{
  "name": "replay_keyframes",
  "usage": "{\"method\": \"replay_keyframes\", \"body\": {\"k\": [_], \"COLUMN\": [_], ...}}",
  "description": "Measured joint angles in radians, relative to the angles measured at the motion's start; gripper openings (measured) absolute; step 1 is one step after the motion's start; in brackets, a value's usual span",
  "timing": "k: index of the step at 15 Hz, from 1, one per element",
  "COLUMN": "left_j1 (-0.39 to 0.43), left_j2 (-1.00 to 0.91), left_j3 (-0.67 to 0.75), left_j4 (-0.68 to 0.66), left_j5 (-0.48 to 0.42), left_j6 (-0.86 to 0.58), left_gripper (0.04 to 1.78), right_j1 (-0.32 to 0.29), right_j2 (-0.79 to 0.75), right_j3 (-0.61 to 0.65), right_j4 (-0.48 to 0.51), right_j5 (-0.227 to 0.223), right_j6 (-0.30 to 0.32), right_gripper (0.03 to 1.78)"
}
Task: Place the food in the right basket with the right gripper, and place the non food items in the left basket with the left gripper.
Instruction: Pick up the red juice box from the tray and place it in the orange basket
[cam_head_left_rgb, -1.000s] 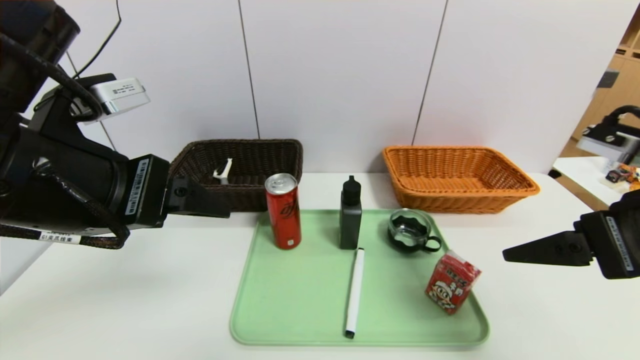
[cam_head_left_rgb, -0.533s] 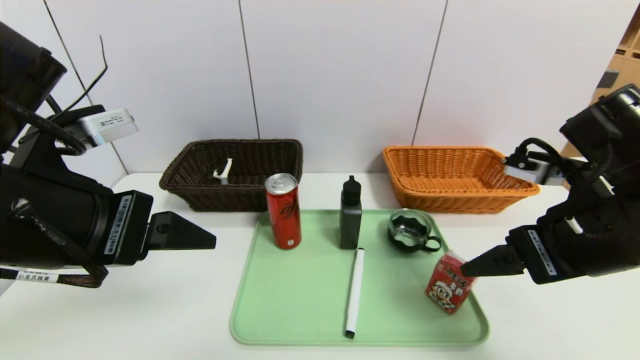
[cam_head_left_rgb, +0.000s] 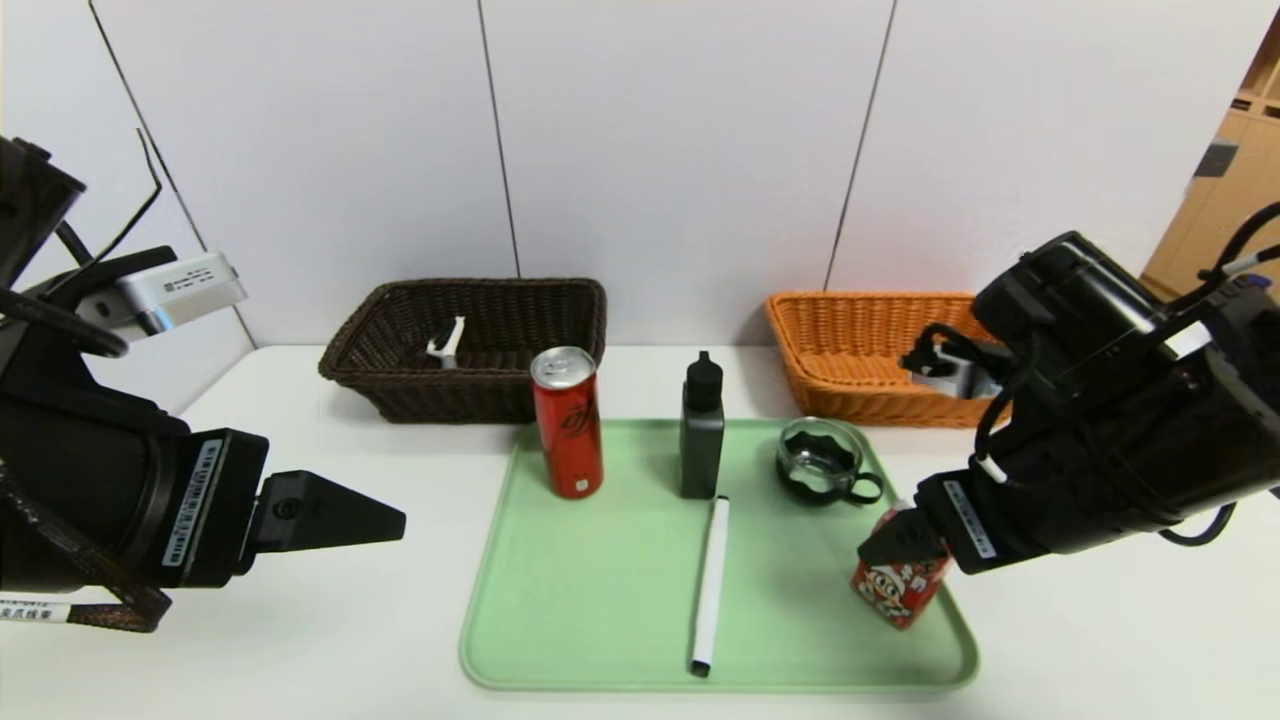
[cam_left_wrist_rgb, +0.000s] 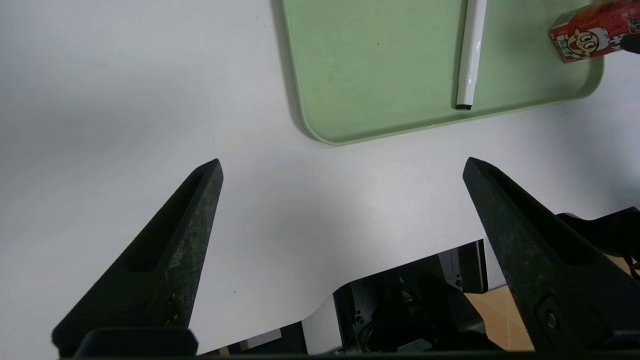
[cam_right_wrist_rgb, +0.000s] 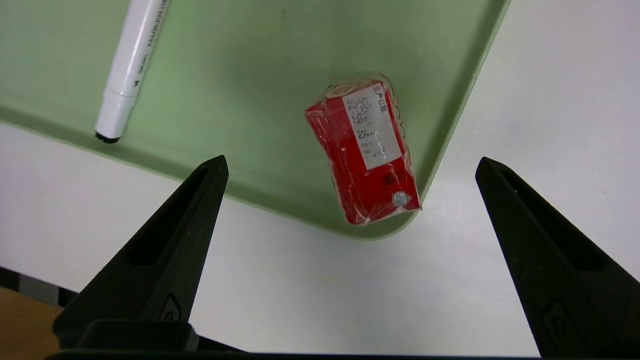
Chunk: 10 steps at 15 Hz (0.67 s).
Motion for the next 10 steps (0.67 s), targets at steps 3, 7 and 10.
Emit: {"method": "replay_keyframes", "body": {"k": [3,7,10], "left_j1": [0.000,0.000,0.000], "left_j2": [-0.004,-0.004,-0.004], "left_j3": [0.018,0.050,0.053], "left_j4": [-0.019,-0.062,-0.064], "left_j5": [-0.005,-0.009,-0.010], "left_j6": [0.000,0.001,0.001], "left_gripper": [1.69,1.69,1.69], "right_j1": [0.013,0.018,0.023], "right_j2": [0.055,0.108,0.129], "right_j3": [-0.004,-0.011,-0.014], "right_j4": [-0.003,-0.027,-0.064], "right_j5": [-0.019,-0.029,-0.031], "right_j6": [0.000,0.000,-0.002], "right_gripper": [1.71,1.71,1.46]}}
